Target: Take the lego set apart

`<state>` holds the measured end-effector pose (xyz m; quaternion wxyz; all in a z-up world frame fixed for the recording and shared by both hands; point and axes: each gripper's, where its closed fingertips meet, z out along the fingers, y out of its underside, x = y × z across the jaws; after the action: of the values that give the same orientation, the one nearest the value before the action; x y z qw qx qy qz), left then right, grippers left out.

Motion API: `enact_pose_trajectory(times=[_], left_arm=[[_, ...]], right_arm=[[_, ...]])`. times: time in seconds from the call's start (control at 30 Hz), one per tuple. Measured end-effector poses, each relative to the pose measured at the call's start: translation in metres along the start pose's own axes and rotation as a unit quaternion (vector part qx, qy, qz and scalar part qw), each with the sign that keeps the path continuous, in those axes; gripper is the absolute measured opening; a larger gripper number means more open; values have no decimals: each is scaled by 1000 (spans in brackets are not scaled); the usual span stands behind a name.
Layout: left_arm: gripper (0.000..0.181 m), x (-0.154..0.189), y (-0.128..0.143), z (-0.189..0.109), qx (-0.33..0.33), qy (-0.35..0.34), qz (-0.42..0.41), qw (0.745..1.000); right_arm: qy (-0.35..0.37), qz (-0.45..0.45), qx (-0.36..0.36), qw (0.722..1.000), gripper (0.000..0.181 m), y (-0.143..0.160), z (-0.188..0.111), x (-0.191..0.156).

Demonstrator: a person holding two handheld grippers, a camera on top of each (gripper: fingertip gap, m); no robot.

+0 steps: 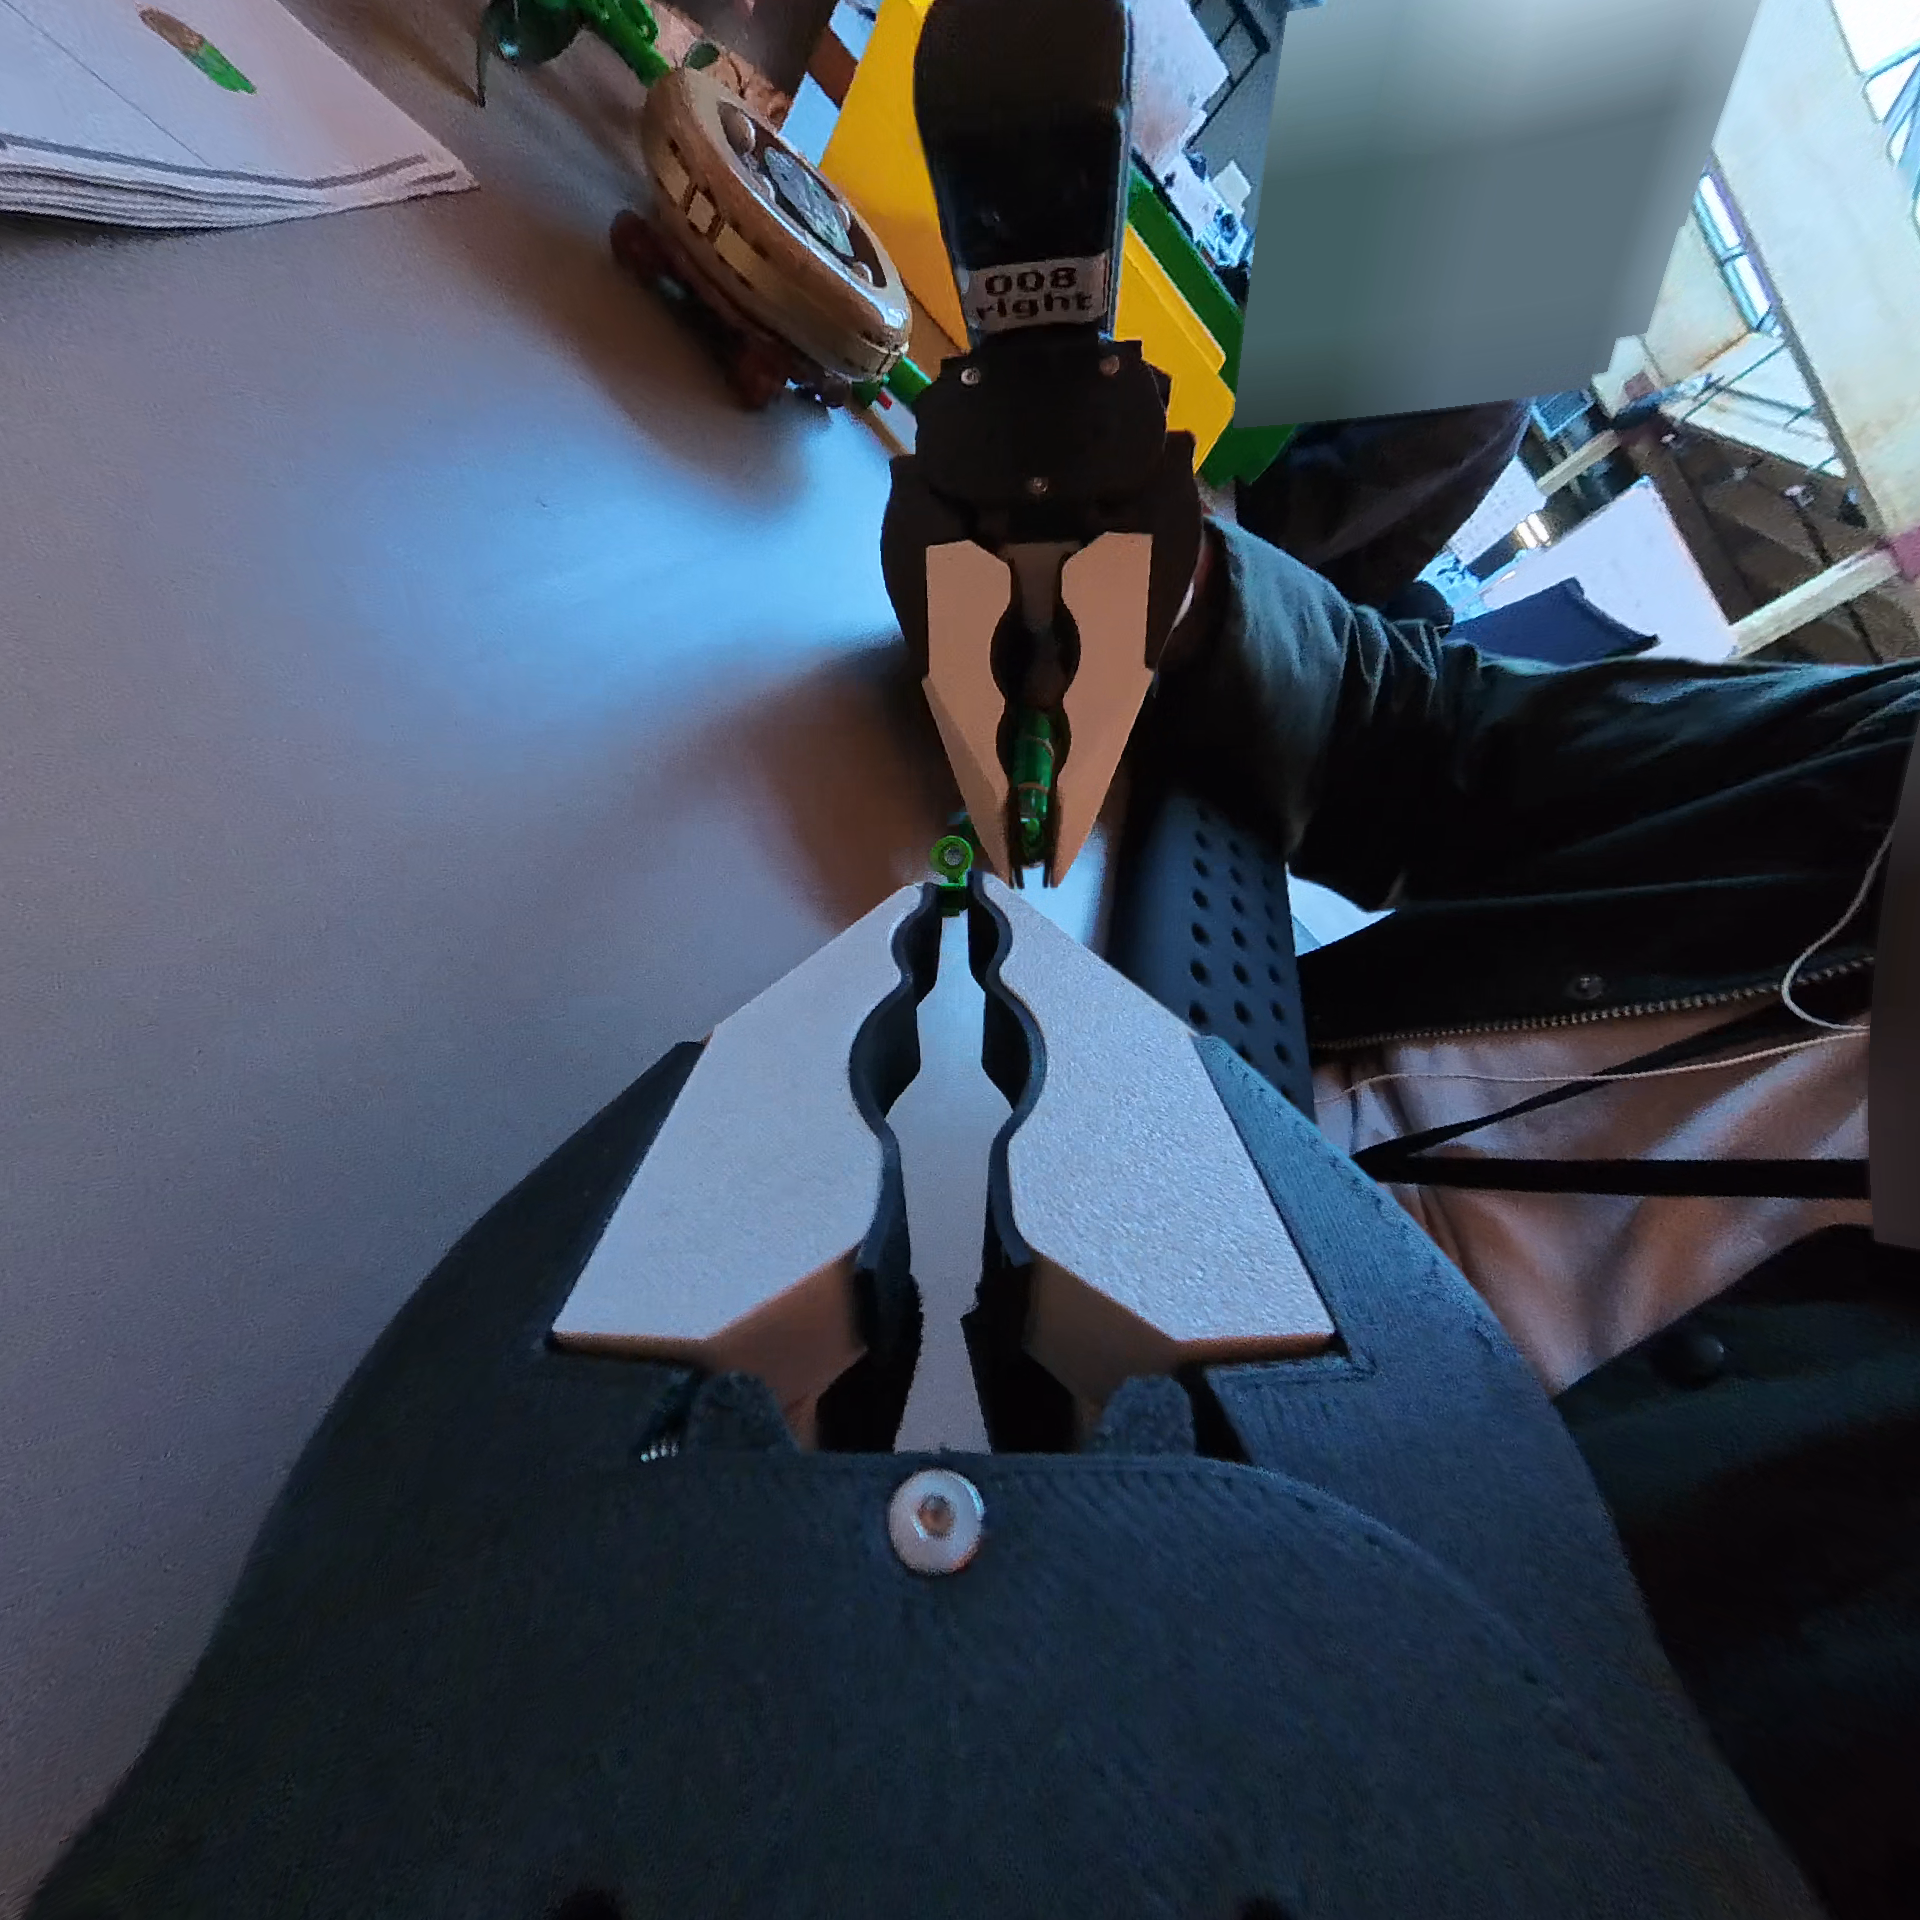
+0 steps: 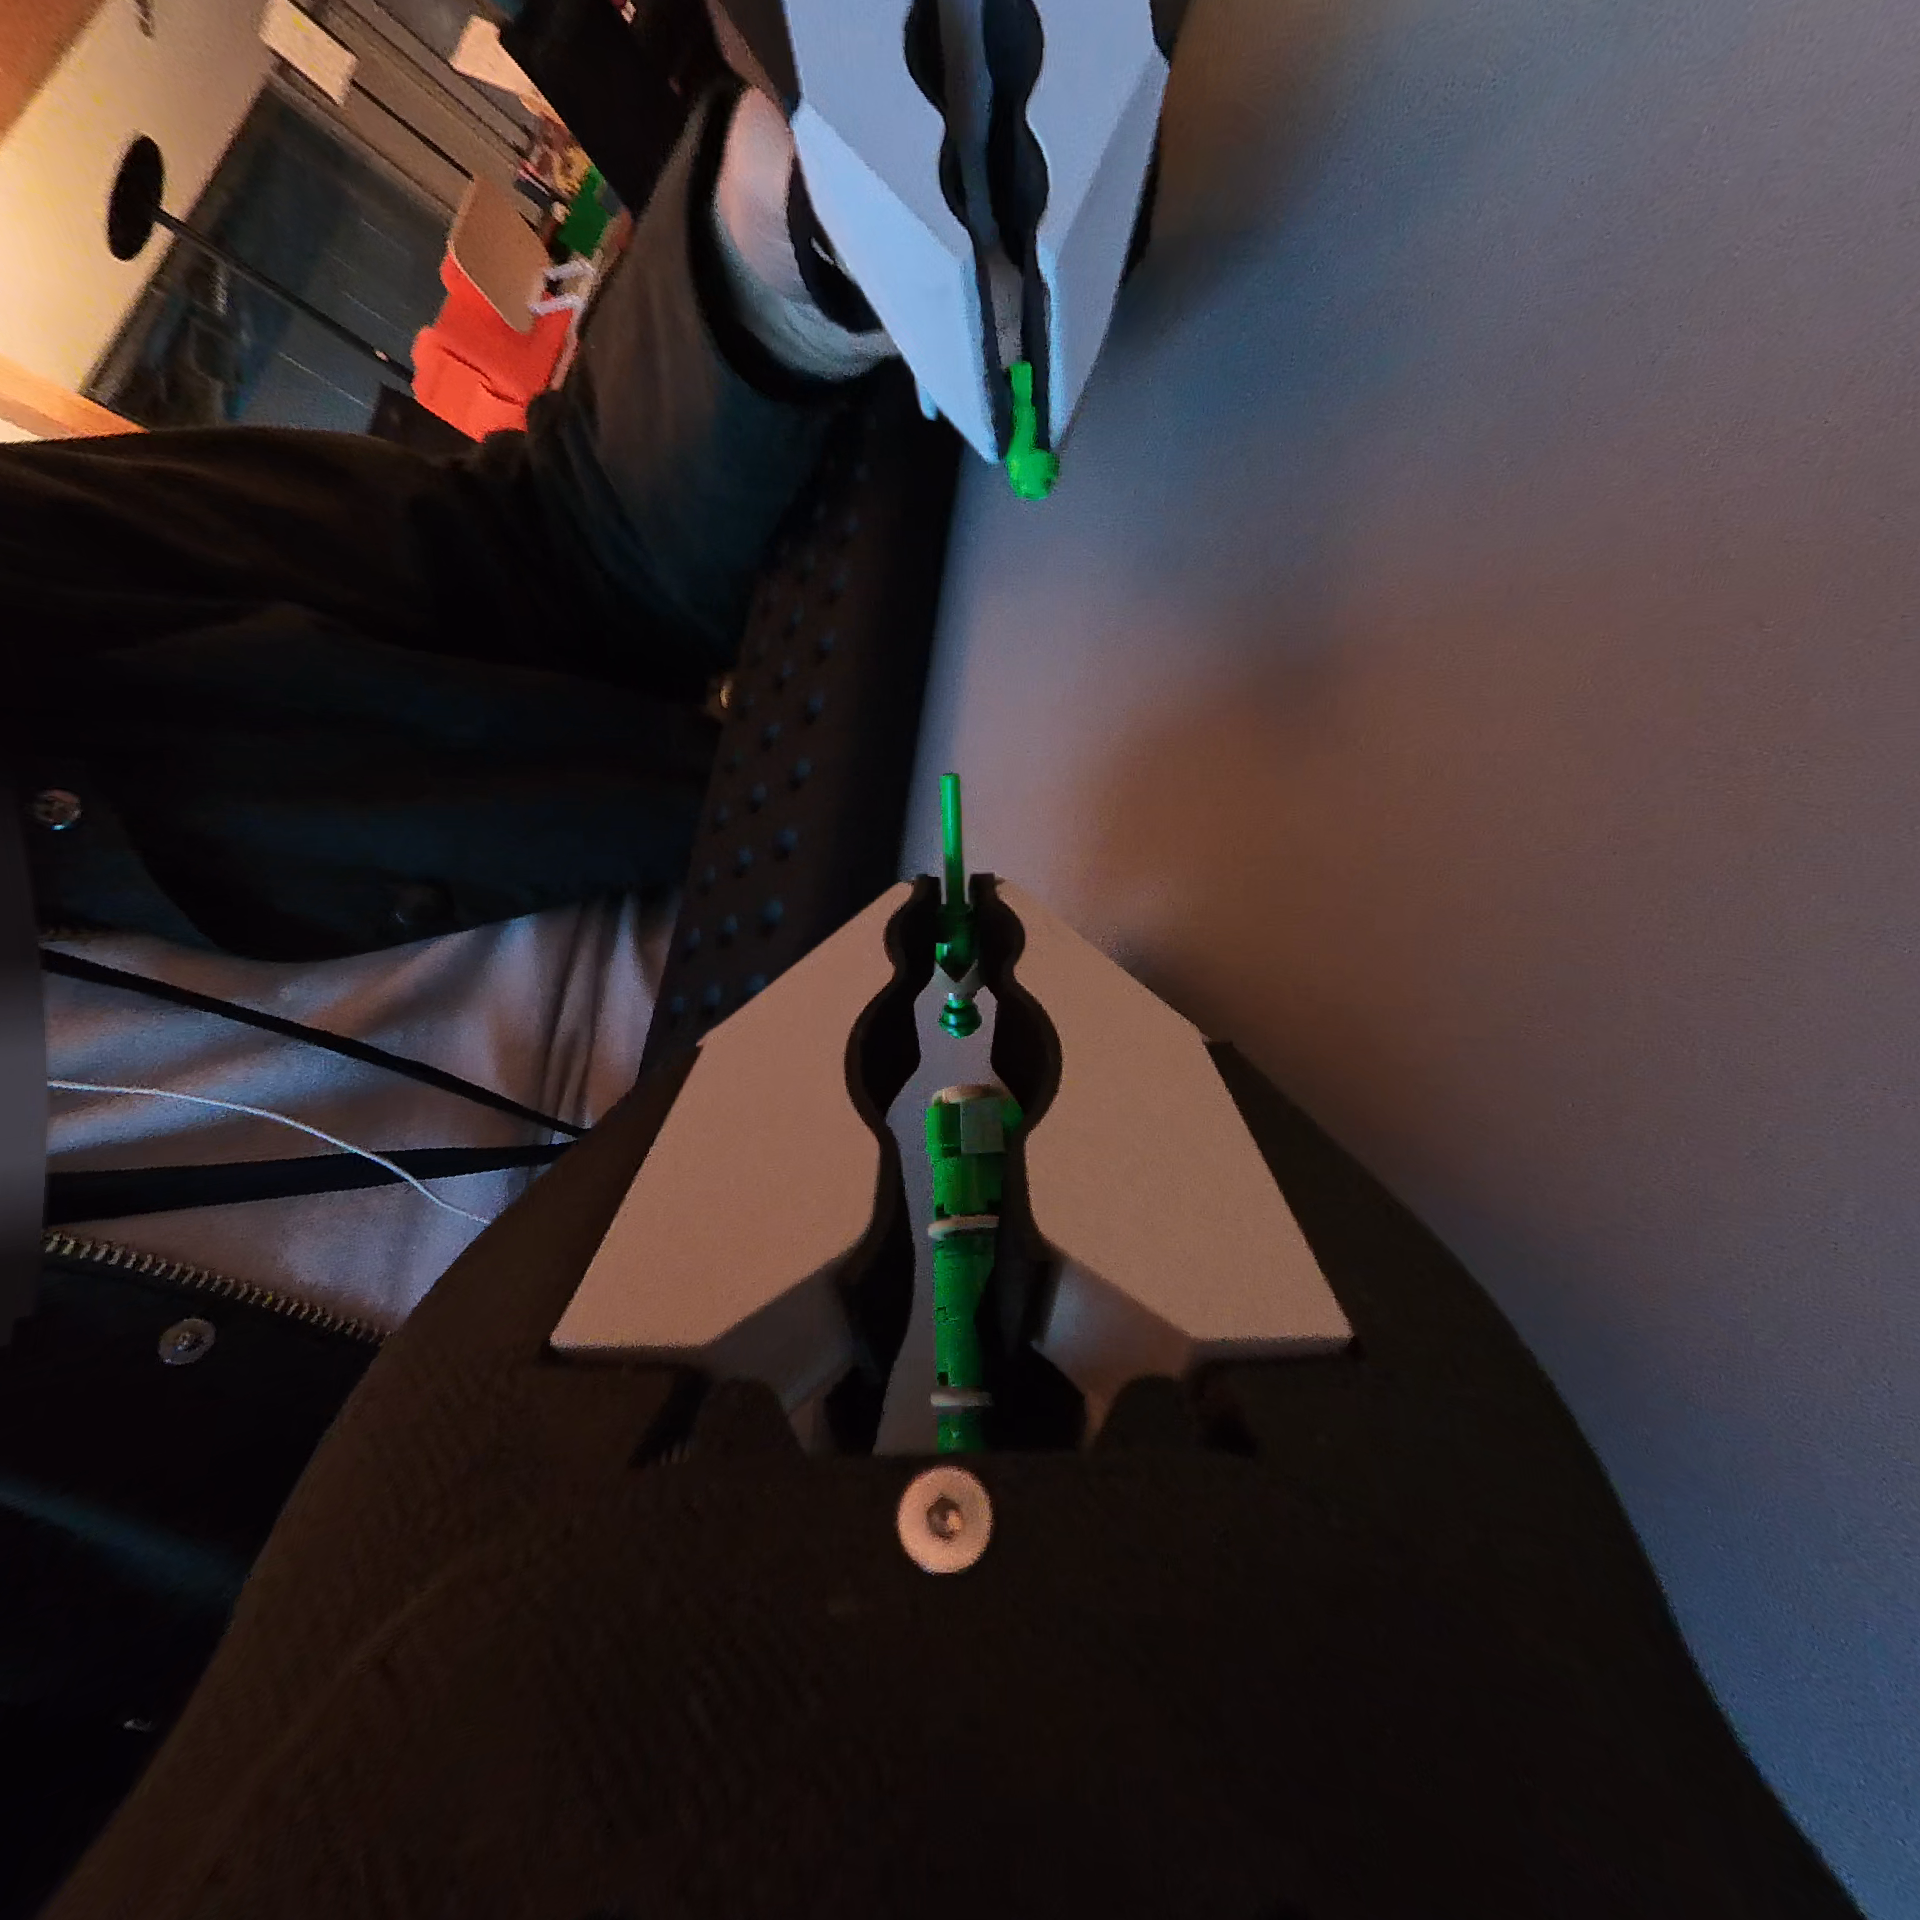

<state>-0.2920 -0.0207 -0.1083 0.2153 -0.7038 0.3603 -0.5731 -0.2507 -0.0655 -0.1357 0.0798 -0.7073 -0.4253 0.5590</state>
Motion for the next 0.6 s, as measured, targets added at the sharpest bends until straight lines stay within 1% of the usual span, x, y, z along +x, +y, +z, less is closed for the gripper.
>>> enact_pose_trajectory(times=[0.03, 0.1, 0.17, 0.23, 0.27, 0.33, 0.37, 0.47, 0.53, 0.6], left_arm=[[3, 1, 0, 0, 1, 3, -1, 1000], [3, 1, 1, 2, -3, 3, -3, 1000], [3, 2, -1, 4, 0, 9, -12, 1000], [3, 2, 0, 7, -1, 16, -26, 1000], [3, 2, 1, 9, -3, 17, -34, 999], [3, 4, 2, 13, -9, 25, -45, 999], [3, 5, 3, 15, -14, 30, -50, 998], [3, 8, 8, 22, -34, 42, -58, 997], [3, 10, 12, 26, -51, 44, -54, 996], [3, 10, 20, 30, -77, 42, -53, 995]], right_arm=[[3, -9, 14, 1000, 6, -4, -2, 0], [42, -22, 46, 998, 6, -16, -10, 12], [83, -50, 44, 994, 9, -20, -13, 21], [133, -102, 26, 985, 36, -20, -12, 28], [152, -134, 22, 979, 40, -22, -11, 29], [163, -212, 41, 963, 39, -32, -8, 16], [171, -260, 51, 949, 37, -39, -6, 7], [226, -394, 33, 890, 32, -44, 1, -4], [250, -435, 7, 865, 22, -40, 8, -3], [271, -457, -30, 847, 6, -34, 11, 2]])
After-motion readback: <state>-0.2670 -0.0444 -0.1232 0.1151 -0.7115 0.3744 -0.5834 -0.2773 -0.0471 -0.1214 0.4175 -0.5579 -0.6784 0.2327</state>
